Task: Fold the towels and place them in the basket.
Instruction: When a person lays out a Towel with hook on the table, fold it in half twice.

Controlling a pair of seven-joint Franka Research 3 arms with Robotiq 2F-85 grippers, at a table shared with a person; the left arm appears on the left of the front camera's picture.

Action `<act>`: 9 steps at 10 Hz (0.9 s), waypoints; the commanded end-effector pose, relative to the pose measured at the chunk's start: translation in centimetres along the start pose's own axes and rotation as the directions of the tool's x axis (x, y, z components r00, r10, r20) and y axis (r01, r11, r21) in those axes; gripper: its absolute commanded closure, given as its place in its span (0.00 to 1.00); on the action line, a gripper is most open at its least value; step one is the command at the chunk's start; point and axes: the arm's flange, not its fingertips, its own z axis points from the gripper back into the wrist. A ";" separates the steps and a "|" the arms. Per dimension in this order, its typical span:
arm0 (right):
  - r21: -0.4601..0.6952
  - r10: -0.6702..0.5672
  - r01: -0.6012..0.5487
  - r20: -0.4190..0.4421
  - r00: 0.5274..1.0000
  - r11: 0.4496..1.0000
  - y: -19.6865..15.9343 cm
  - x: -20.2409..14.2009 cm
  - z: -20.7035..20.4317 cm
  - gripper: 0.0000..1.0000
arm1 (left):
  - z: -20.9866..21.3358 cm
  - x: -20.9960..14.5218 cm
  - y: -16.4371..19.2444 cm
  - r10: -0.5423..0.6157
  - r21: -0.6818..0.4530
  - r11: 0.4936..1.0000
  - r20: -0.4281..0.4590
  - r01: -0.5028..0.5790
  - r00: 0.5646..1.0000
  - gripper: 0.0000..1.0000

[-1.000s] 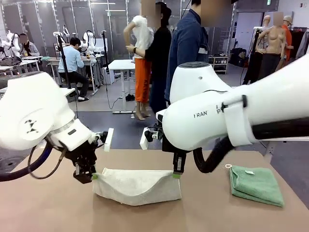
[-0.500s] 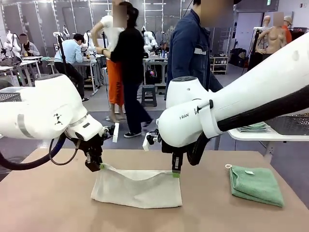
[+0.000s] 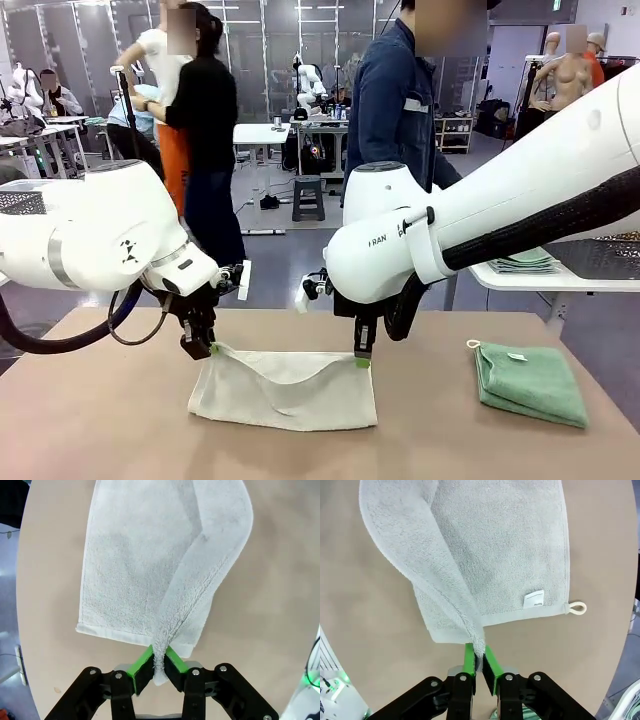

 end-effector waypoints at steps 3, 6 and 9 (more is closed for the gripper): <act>0.017 0.015 -0.015 0.001 1.000 1.000 -1.5 0.8 0.3 0.90 | 0.1 1.0 1.9 -0.046 0.025 0.999 -0.027 0.046 0.999 0.90; 0.113 0.006 -0.002 -0.041 0.999 0.994 -6.5 1.8 -0.2 0.90 | -0.5 2.4 7.3 0.011 -0.048 0.999 -0.019 -0.012 1.000 0.90; 0.167 -0.047 0.056 -0.057 0.997 0.984 -10.5 1.9 -1.7 0.90 | -2.2 1.5 10.6 0.069 -0.101 0.992 -0.048 -0.074 0.996 0.90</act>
